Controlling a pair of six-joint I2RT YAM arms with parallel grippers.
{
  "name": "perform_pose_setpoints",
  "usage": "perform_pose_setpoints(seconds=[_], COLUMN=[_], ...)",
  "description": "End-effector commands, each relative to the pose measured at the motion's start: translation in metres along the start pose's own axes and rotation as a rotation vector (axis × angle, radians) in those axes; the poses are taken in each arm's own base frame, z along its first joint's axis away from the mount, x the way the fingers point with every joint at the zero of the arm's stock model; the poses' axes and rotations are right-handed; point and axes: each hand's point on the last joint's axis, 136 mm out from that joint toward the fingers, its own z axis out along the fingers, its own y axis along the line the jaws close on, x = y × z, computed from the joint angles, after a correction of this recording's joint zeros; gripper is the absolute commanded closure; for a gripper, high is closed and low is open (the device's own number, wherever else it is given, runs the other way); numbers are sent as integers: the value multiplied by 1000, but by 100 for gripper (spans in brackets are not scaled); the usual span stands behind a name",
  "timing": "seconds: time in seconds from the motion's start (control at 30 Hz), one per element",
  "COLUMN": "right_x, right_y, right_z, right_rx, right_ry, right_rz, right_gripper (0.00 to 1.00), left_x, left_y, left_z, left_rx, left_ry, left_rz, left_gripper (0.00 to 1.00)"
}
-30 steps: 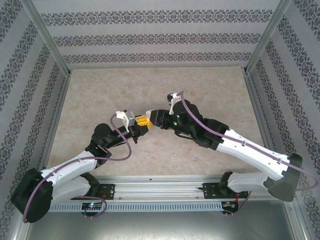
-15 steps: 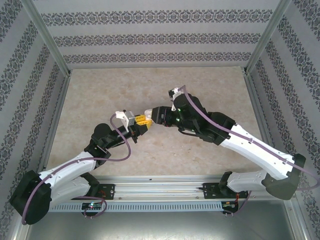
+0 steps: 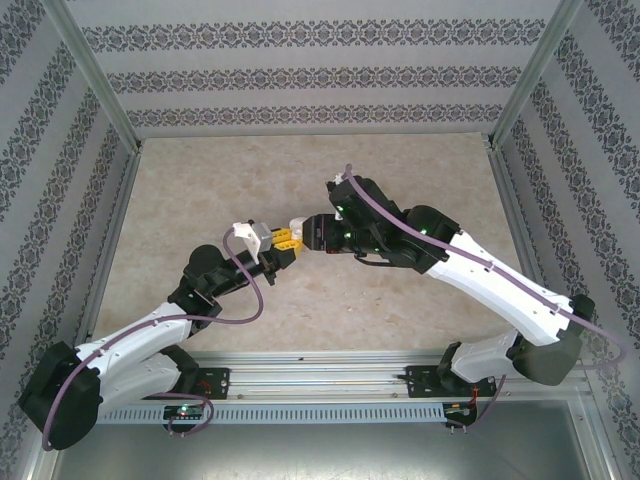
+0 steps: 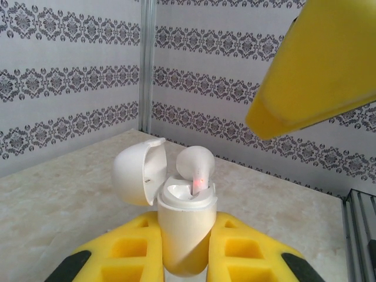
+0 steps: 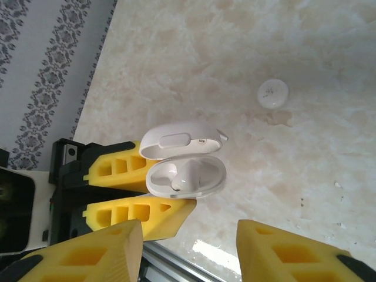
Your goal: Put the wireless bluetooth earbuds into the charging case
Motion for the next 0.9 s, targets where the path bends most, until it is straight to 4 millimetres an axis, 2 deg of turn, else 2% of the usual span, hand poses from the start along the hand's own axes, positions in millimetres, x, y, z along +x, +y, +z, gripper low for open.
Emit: perform_pose_setpoints(seconds=[0.0, 0.33, 0.87], right_x=[1, -7, -7], right_y=[2, -1, -3], right_z=[1, 7, 27], right_rx=[-8, -1, -2], right_ry=[34, 37, 105], right_rz=[-18, -19, -37], right_gripper=[57, 65, 65], left_x=[-20, -16, -9], left_y=[-10, -13, -12], left_z=[4, 7, 12], left_rx=[43, 67, 73], left_ry=[-45, -36, -22], left_rz=[40, 32, 28], left_gripper=[100, 100, 100])
